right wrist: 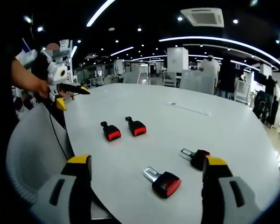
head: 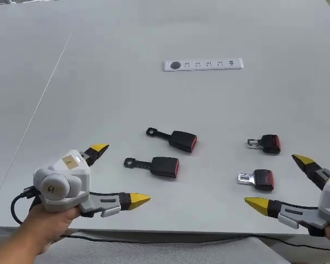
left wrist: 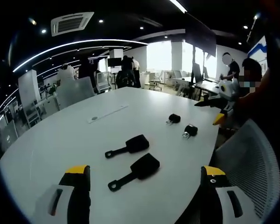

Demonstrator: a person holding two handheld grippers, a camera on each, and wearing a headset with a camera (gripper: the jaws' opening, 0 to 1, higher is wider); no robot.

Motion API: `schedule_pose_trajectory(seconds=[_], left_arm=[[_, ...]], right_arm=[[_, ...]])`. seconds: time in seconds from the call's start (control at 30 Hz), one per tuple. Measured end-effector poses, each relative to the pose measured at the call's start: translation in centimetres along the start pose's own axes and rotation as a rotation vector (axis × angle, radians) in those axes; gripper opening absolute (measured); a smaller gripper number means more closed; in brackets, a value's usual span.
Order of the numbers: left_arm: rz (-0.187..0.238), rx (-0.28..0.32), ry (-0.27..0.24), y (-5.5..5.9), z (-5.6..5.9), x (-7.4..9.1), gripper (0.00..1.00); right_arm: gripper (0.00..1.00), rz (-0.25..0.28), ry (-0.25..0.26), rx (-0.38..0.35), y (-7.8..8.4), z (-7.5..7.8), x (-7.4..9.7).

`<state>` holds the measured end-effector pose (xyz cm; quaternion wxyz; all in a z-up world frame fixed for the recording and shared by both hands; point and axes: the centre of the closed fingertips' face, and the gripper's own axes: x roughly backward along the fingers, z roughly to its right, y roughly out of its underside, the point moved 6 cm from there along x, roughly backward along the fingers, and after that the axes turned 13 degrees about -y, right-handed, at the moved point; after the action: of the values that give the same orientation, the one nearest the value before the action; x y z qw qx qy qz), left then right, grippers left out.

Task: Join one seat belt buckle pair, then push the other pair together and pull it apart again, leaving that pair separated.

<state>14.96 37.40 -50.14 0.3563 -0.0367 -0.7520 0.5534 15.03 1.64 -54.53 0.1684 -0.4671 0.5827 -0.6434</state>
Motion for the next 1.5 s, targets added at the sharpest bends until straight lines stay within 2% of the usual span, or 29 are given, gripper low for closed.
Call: schedule_pose_trajectory(seconds=[0.43,0.7,0.97,1.5], left_arm=[[-0.002,-0.004,0.002,0.0,-0.2,-0.2,1.00],[-0.002,-0.004,0.013,0.0,-0.4,-0.6,1.00],[-0.003,-0.011,0.027,-0.1,-0.4,-1.0,1.00],[-0.006,-0.026,0.052,-0.3,0.1,-1.8,1.00]], right_arm=[[0.99,0.004,0.004,-0.004,0.1,0.1,-0.4],[0.99,0.027,0.020,-0.019,-0.2,0.2,-0.5],[0.99,0.032,0.022,-0.024,-0.6,-0.4,-0.9],[0.99,0.028,0.034,-0.025,-0.8,-0.6,-0.1]])
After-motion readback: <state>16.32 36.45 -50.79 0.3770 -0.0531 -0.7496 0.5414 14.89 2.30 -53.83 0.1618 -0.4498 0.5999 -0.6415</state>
